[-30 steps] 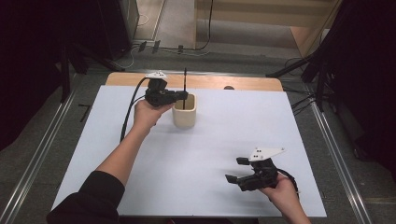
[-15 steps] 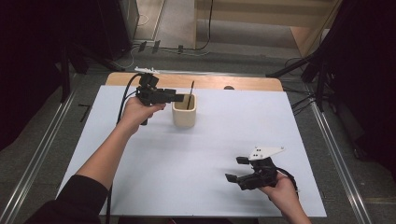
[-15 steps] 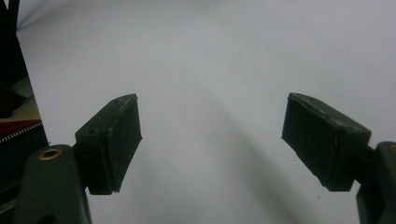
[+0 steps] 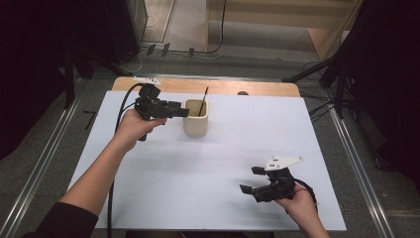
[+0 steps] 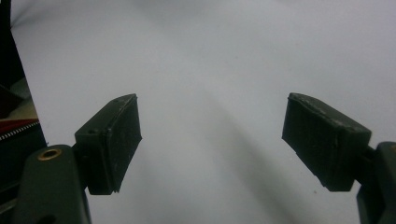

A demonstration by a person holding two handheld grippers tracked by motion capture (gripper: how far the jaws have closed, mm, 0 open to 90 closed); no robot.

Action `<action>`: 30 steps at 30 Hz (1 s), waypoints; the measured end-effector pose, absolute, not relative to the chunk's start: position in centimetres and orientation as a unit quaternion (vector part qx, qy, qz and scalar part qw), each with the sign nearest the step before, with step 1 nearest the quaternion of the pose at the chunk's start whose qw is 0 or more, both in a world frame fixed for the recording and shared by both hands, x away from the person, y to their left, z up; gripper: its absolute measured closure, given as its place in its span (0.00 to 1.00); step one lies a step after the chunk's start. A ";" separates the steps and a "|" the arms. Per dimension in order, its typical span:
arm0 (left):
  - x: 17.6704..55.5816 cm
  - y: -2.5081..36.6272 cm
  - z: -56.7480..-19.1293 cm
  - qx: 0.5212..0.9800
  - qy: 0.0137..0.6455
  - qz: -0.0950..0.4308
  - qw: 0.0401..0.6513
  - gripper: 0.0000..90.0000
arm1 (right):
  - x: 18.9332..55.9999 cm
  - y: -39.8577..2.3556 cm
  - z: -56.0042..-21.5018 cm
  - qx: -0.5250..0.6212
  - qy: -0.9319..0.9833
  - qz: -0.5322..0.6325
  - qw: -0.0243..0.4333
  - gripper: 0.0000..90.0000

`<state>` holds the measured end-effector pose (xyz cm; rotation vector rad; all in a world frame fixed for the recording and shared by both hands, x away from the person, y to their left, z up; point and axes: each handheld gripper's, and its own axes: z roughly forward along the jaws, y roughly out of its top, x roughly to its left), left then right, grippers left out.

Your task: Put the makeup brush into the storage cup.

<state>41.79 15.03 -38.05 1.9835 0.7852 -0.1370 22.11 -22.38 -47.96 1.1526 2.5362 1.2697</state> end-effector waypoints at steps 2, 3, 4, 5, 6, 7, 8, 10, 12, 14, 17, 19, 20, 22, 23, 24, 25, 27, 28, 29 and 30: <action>41.4 15.2 -38.1 0.815 0.319 -0.059 0.479 0.44 | 22.2 -22.4 -48.0 0.379 0.827 0.413 0.040 0.23; 41.2 15.3 -38.1 0.817 0.318 -0.060 0.478 0.44 | 22.2 -22.4 -48.0 0.381 0.826 0.414 0.041 0.23; 41.0 15.3 -38.1 0.816 0.319 -0.063 0.478 0.44 | 22.2 -22.4 -48.0 0.382 0.825 0.414 0.041 0.23; 40.8 15.4 -38.1 0.816 0.317 -0.065 0.479 0.44 | 22.1 -22.4 -48.0 0.382 0.826 0.413 0.042 0.23; 40.7 15.4 -38.1 0.815 0.316 -0.068 0.481 0.44 | 22.1 -22.5 -48.0 0.382 0.826 0.413 0.041 0.23; 40.5 15.5 -38.1 0.813 0.315 -0.074 0.484 0.44 | 22.0 -22.5 -48.0 0.380 0.826 0.413 0.041 0.23; 40.3 15.5 -38.2 0.813 0.314 -0.078 0.485 0.44 | 21.9 -22.5 -47.9 0.382 0.826 0.413 0.041 0.23; 39.9 15.4 -38.2 0.818 0.309 -0.074 0.480 0.44 | 21.9 -22.5 -47.9 0.384 0.825 0.413 0.042 0.23; 39.5 15.3 -38.4 0.821 0.305 -0.076 0.477 0.44 | 21.8 -22.5 -47.9 0.386 0.824 0.413 0.043 0.23; 39.2 15.3 -38.7 0.824 0.301 -0.076 0.474 0.44 | 21.9 -22.5 -47.9 0.385 0.824 0.413 0.044 0.23; 38.7 15.6 -39.0 0.823 0.298 -0.081 0.477 0.44 | 21.9 -22.3 -47.9 0.382 0.825 0.415 0.043 0.23; 38.4 15.8 -39.2 0.822 0.300 -0.080 0.478 0.44 | 21.9 -22.3 -47.9 0.384 0.826 0.411 0.041 0.23; 38.3 15.8 -39.3 0.822 0.302 -0.080 0.477 0.44 | 21.9 -22.3 -47.9 0.384 0.826 0.412 0.041 0.23; 38.0 15.9 -39.4 0.822 0.308 -0.073 0.473 0.44 | 22.0 -22.2 -47.9 0.385 0.825 0.411 0.042 0.23; 37.9 16.0 -39.5 0.822 0.309 -0.072 0.473 0.44 | 22.0 -22.2 -47.9 0.384 0.826 0.411 0.043 0.23; 37.7 16.1 -39.6 0.820 0.308 -0.078 0.475 0.44 | 22.0 -22.2 -47.9 0.384 0.826 0.411 0.041 0.23; 37.6 16.2 -39.6 0.821 0.307 -0.083 0.474 0.44 | 22.0 -22.2 -47.9 0.384 0.826 0.411 0.041 0.23; 37.1 16.3 -39.8 0.821 0.308 -0.075 0.475 0.44 | 22.0 -22.1 -48.0 0.384 0.826 0.411 0.040 0.23; 37.0 16.3 -39.9 0.820 0.308 -0.075 0.476 0.44 | 22.0 -22.1 -48.0 0.384 0.826 0.411 0.040 0.23; 36.8 16.4 -40.1 0.820 0.309 -0.073 0.476 0.44 | 22.0 -22.1 -48.0 0.384 0.826 0.411 0.040 0.23; 36.7 16.5 -40.2 0.819 0.311 -0.072 0.477 0.44 | 22.0 -22.1 -48.0 0.384 0.826 0.411 0.040 0.23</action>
